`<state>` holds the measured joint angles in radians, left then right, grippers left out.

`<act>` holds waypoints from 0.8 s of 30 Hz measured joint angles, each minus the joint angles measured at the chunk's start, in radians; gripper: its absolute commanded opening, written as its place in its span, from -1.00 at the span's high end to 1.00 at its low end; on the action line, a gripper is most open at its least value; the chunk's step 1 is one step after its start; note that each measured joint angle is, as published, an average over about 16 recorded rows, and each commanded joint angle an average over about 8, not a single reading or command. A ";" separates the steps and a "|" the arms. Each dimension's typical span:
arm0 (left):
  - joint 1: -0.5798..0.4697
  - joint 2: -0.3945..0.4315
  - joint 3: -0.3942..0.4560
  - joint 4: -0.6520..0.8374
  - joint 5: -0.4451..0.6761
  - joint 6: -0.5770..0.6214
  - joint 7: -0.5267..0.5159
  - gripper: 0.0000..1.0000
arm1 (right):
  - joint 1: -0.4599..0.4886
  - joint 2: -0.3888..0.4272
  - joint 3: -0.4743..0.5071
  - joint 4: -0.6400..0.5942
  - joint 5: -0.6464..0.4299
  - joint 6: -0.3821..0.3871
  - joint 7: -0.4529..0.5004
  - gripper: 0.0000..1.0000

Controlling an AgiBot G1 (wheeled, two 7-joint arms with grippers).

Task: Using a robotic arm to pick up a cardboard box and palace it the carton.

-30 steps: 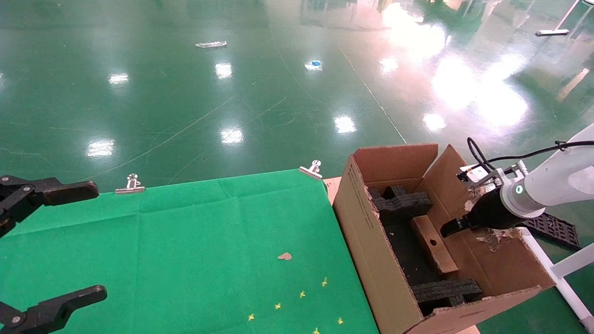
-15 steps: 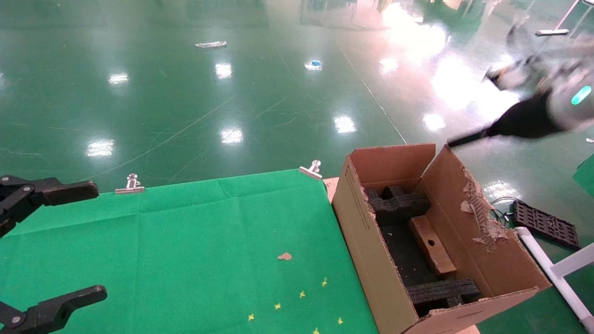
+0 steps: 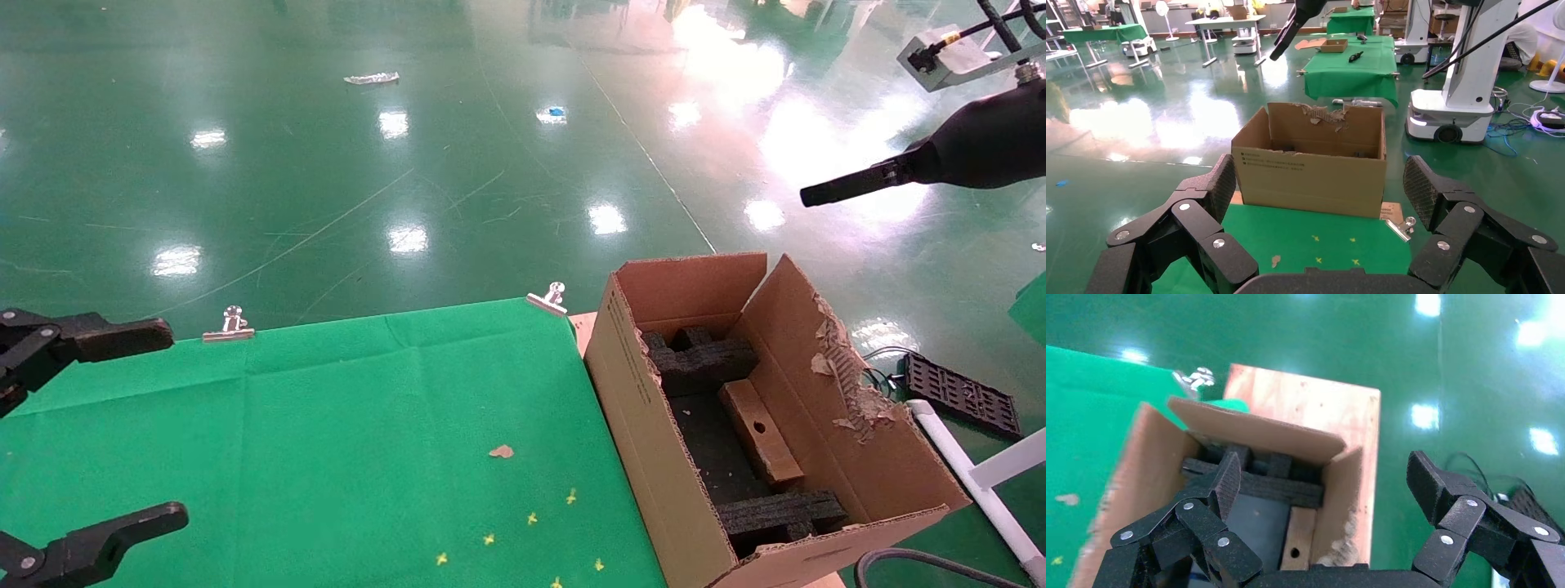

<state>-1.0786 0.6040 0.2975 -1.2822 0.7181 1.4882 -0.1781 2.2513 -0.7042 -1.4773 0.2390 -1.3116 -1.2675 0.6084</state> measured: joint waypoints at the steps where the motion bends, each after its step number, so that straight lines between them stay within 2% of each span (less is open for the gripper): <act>1: 0.000 0.000 0.000 0.000 0.000 0.000 0.000 -1.00 | -0.010 0.002 0.013 0.013 0.007 -0.004 -0.005 -1.00; 24: -0.001 0.000 0.001 0.001 -0.001 0.000 0.001 -1.00 | -0.462 0.038 0.473 0.414 0.230 -0.092 -0.166 -1.00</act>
<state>-1.0792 0.6037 0.2988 -1.2815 0.7174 1.4881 -0.1774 1.7893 -0.6660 -1.0042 0.6534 -1.0817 -1.3599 0.4423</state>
